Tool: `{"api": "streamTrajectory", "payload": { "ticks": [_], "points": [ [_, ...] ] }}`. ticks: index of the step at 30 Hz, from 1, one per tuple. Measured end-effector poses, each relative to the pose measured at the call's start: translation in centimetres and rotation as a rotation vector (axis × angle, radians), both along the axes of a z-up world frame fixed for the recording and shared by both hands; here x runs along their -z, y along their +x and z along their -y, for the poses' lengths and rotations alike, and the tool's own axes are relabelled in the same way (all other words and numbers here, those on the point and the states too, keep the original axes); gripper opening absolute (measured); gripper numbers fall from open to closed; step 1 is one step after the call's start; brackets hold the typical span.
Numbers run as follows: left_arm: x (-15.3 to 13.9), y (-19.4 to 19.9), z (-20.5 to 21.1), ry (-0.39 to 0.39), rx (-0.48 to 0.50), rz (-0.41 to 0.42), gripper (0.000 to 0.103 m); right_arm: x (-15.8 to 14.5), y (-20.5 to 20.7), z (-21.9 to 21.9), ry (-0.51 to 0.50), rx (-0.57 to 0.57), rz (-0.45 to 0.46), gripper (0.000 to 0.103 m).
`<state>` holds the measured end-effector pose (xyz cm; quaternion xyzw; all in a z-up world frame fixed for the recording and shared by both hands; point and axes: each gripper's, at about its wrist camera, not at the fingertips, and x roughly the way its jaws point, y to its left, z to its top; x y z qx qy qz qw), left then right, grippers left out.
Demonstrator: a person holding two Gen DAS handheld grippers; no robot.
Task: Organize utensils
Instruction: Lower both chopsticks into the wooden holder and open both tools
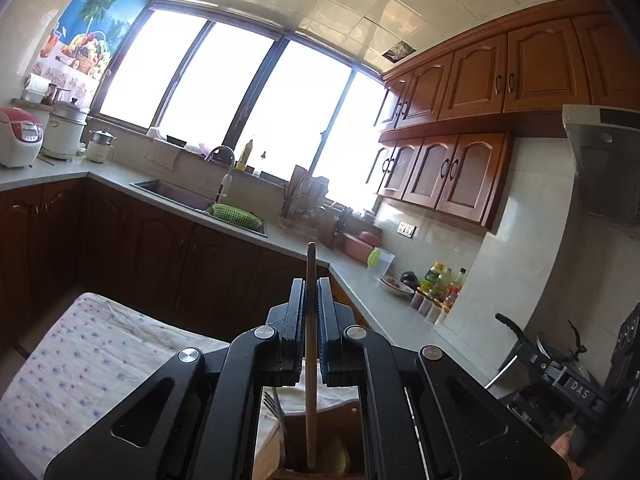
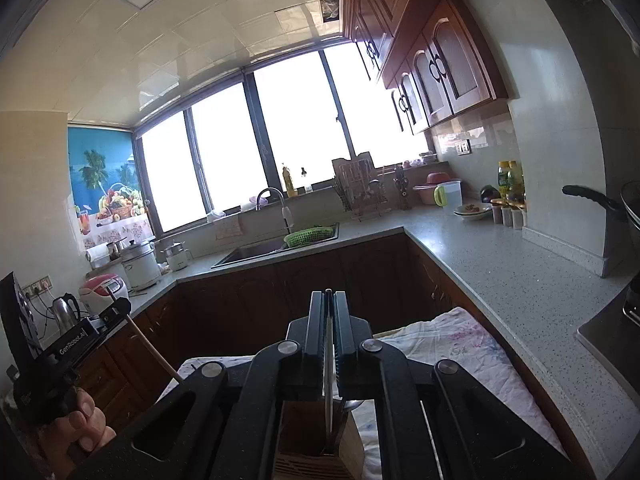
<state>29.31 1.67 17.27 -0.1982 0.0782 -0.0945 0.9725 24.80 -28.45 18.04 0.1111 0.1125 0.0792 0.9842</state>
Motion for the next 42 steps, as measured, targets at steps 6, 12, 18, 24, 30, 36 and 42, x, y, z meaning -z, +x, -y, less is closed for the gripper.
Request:
{"api": "streamTrajectory", "payload": {
  "ticks": [6, 12, 18, 24, 30, 36, 42],
  "points": [
    [4.2, 1.6, 1.1, 0.010, 0.002, -0.066, 0.004, 3.9, 1.6, 0.1, 0.024, 0.006, -0.063, 0.004],
    [7.0, 1.9, 1.8, 0.043, 0.033, -0.136, 0.005, 6.7, 2.7, 0.0, 0.028, -0.008, -0.134, 0.004],
    [7.8, 2.0, 3.1, 0.108, 0.066, -0.174, 0.006, 7.1, 3.2, -0.1, 0.023, -0.008, -0.157, 0.004],
    [7.6, 2.1, 2.9, 0.105, 0.073, -0.187, 0.006, 6.9, 3.3, -0.1, 0.023, -0.011, -0.164, 0.004],
    [7.3, 2.3, 2.5, 0.076, 0.084, -0.206, 0.006, 7.1, 3.6, 0.2, 0.054, -0.015, -0.186, 0.015],
    [6.6, 0.4, 1.6, 0.065, 0.035, -0.191, 0.057, 6.5, 1.9, 1.7, 0.132, -0.028, -0.136, 0.071],
    [7.5, -2.5, 0.2, 0.052, 0.002, -0.221, 0.078, 6.8, -1.0, 3.1, 0.191, -0.037, -0.113, 0.095]
  ]
}}
